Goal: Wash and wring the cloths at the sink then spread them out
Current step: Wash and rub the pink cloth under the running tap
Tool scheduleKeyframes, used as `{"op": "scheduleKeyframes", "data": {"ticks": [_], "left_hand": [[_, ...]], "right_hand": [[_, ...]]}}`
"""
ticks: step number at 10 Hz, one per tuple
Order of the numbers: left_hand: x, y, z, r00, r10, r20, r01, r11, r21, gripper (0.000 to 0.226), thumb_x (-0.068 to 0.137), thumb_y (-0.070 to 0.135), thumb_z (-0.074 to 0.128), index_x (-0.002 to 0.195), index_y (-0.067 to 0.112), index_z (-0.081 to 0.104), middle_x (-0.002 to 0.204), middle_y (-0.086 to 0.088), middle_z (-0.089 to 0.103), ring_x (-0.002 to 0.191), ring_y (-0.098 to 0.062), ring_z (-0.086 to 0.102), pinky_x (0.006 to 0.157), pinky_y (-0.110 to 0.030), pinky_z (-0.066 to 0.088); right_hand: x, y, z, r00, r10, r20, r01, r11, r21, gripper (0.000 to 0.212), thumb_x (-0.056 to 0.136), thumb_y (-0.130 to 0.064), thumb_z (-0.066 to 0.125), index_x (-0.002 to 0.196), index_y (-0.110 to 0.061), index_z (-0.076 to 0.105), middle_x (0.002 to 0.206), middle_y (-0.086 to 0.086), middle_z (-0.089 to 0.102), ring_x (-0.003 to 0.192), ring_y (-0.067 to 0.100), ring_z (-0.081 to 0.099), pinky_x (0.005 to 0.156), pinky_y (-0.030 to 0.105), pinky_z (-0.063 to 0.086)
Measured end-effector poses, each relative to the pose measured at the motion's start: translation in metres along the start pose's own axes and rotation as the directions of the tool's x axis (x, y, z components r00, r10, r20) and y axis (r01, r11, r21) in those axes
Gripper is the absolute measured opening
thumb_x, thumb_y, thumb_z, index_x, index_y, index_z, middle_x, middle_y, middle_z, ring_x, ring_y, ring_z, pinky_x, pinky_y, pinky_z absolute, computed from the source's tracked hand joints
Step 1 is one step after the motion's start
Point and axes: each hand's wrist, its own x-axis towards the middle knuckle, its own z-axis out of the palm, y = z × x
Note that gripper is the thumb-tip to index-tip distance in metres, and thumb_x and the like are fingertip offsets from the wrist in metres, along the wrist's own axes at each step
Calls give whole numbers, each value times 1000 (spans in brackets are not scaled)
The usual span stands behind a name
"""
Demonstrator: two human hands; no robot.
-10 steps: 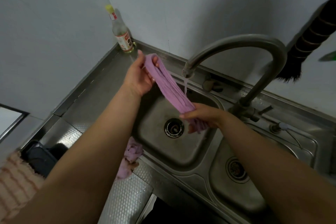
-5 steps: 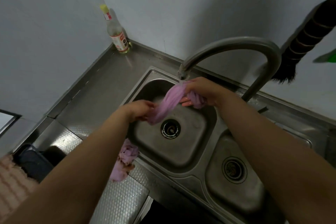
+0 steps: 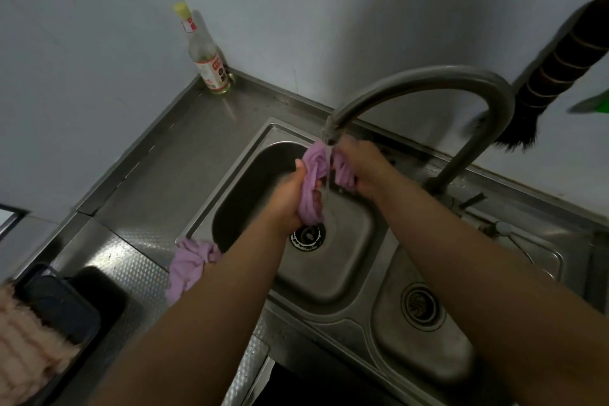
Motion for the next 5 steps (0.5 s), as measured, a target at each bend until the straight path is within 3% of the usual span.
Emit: {"op": "scheduleKeyframes", "data": {"ticks": [1, 2, 3, 4, 5], "left_hand": [[-1, 10, 23, 991, -111, -75, 104, 990, -91, 53, 103, 44, 30, 98, 5, 65, 97, -20, 64, 91, -30, 62, 82, -40, 50], [-11, 5, 45, 994, -66, 82, 84, 969, -231, 53, 102, 40, 36, 70, 15, 70, 74, -12, 64, 70, -23, 67, 67, -29, 55], [21, -4, 25, 996, -13, 91, 45, 928, -370, 49, 102, 28, 37, 120, -17, 49, 96, -28, 55, 119, -35, 56, 108, -34, 35], [39, -28, 15, 860, 258, 440, -85, 923, -374, 67, 105, 38, 20, 130, -23, 29, 112, -46, 52, 123, -30, 55, 117, -35, 23], [8, 3, 36, 990, 141, 15, -140, 955, 261, 42, 106, 23, 33, 133, -8, 45, 50, 0, 59, 39, -3, 57, 44, -15, 48]], "right_hand": [[-17, 25, 23, 989, -140, 43, 146, 932, -332, 51, 90, -29, 56, 136, -16, 36, 124, 7, 57, 110, 20, 59, 92, 37, 49], [-32, 32, 28, 956, -282, 78, 292, 908, -300, 66, 96, -36, 51, 150, -28, 13, 130, -4, 47, 118, 11, 49, 105, 38, 37], [-32, 27, 25, 882, -464, 89, 470, 847, -249, 24, 97, -35, 48, 119, -29, 56, 116, 4, 59, 105, 9, 59, 96, 32, 46], [-28, 19, 26, 893, -450, 4, 434, 860, -268, 22, 97, -33, 51, 84, -22, 66, 89, 4, 67, 82, 6, 65, 78, 21, 50], [-20, 14, 36, 903, -416, -106, 379, 888, -260, 36, 95, -37, 51, 79, -7, 63, 77, 11, 65, 74, 19, 64, 68, 27, 49]]}}
